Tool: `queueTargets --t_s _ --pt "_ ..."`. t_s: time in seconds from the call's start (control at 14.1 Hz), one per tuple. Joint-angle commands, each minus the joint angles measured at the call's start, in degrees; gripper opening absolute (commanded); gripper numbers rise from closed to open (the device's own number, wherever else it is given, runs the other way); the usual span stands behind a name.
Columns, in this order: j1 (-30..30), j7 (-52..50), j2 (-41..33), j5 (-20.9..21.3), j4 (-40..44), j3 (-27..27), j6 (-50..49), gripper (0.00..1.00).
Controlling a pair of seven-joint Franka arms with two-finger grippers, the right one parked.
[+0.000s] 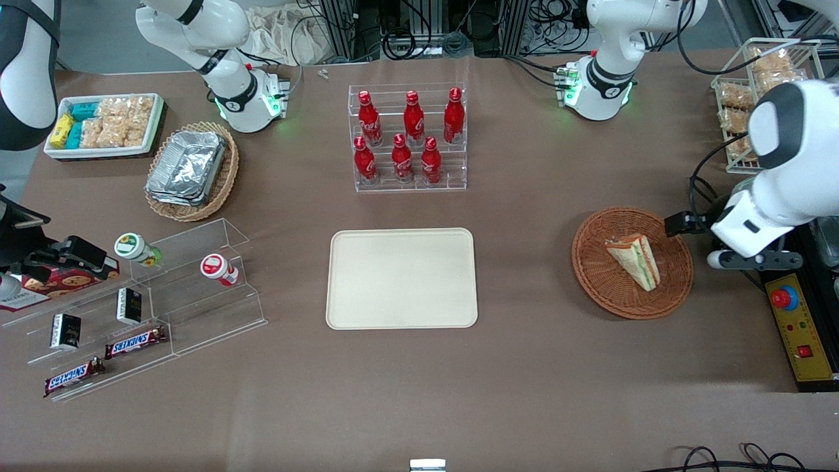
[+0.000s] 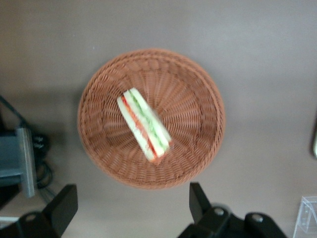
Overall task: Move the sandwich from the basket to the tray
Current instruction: 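Move the left gripper over the wrapped sandwich in the wicker basket, then lower the left gripper and close it on the wrapped sandwich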
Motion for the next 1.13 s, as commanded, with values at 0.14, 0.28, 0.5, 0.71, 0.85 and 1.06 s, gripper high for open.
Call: queueTargets --t_s 0.14,0.28,0.5,0.71,0.85,1.06 --pt "0.68 -20.82 -2.02 0.70 -15.81 0.67 16.17 1.00" --pt "0.15 -28.12 0.18 0.71 -16.17 0.49 18.92 1.00" --pt "-0.73 -31.23 2.82 0.88 -16.52 0.49 19.97 1.00" --pt "-1.78 -35.96 5.98 0.88 -17.22 0.49 24.54 1.00" --pt "-2.66 -37.39 7.57 0.88 -17.31 0.49 25.60 1.00" --pt "-2.67 -37.56 8.45 0.80 -18.62 0.58 27.09 1.00"
